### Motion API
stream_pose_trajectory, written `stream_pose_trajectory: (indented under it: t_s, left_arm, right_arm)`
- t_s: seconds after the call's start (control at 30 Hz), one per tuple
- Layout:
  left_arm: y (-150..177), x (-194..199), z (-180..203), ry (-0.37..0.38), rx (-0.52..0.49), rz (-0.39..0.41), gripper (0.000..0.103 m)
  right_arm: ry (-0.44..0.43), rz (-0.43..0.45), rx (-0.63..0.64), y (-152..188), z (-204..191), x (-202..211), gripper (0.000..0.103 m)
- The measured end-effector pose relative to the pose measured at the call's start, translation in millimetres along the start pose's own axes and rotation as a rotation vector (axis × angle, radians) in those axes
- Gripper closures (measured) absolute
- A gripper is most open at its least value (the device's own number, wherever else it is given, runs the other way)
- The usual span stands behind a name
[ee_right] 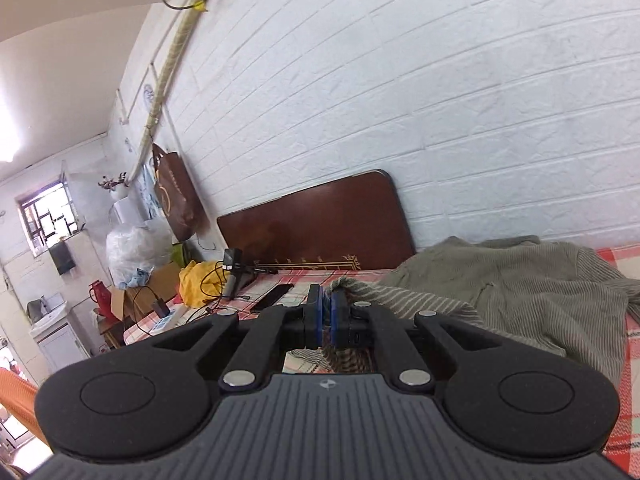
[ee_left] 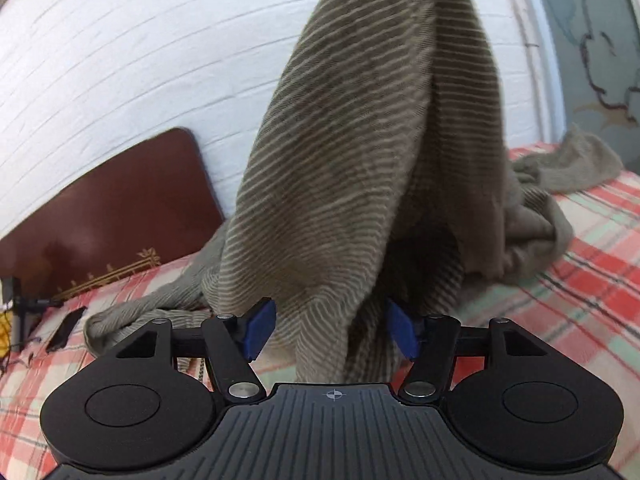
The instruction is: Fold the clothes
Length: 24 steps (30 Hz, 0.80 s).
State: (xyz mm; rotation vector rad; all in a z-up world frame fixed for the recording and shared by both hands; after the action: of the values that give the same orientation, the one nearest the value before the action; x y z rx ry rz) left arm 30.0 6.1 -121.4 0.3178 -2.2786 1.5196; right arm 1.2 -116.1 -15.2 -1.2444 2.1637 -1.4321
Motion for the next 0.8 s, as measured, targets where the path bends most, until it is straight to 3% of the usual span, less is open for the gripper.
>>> stream_pose_trajectory:
  t_s: [0.03,0.13,0.23,0.27,0.3,0.33,0.57,0.67,0.8]
  left_arm:
    - [-1,-6,-4,-0.001,0.018,-0.01,0.031]
    - [-1,-21,-21,-0.001,0.094,-0.056,0.1]
    - [7,-17,-56,-0.019,0.238,-0.083,0.102]
    - [10,-14,-66,-0.033,0.266,-0.084,0.102]
    - [13,-11,-76,-0.048,0.294,-0.084,0.102]
    - [16,-8,-86,-0.062,0.323,-0.085,0.102]
    - [37,15,-156,-0.163,0.52,-0.089,0.102]
    - [46,23,-181,-0.2,0.589,-0.096,0.102]
    - [62,28,-185,-0.212,0.604,-0.13,0.102]
  right_arm:
    - [0.001,-0.003,-0.001,1,1,-1,0.099]
    - [0.008,-0.019,-0.011,7,5,-6,0.099]
    - [0.02,-0.08,-0.018,23,14,-5,0.093]
    - [0.021,-0.107,-0.019,32,18,-3,0.082]
    - [0.028,-0.13,-0.025,42,23,0,0.059]
    - [0.056,-0.15,-0.027,52,31,3,0.051]
    - [0.385,-0.268,-0.071,124,109,18,0.051]
    - [0.516,-0.277,-0.029,135,133,19,0.05]
    - [0.624,-0.239,-0.056,134,164,17,0.05]
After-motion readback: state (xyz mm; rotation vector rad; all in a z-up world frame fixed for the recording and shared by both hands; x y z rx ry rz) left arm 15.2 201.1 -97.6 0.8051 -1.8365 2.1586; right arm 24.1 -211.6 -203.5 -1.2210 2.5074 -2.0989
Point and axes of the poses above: each gripper's, at about its wrist camera, not at the fingertips, and x roughly against the way its jaws point, z to its right, y to its underside, the point moved 7 cm from there along -x, roughly the way its jaws point, and after that the axes turned 5 degrees about -x, right-handed, at the moved point
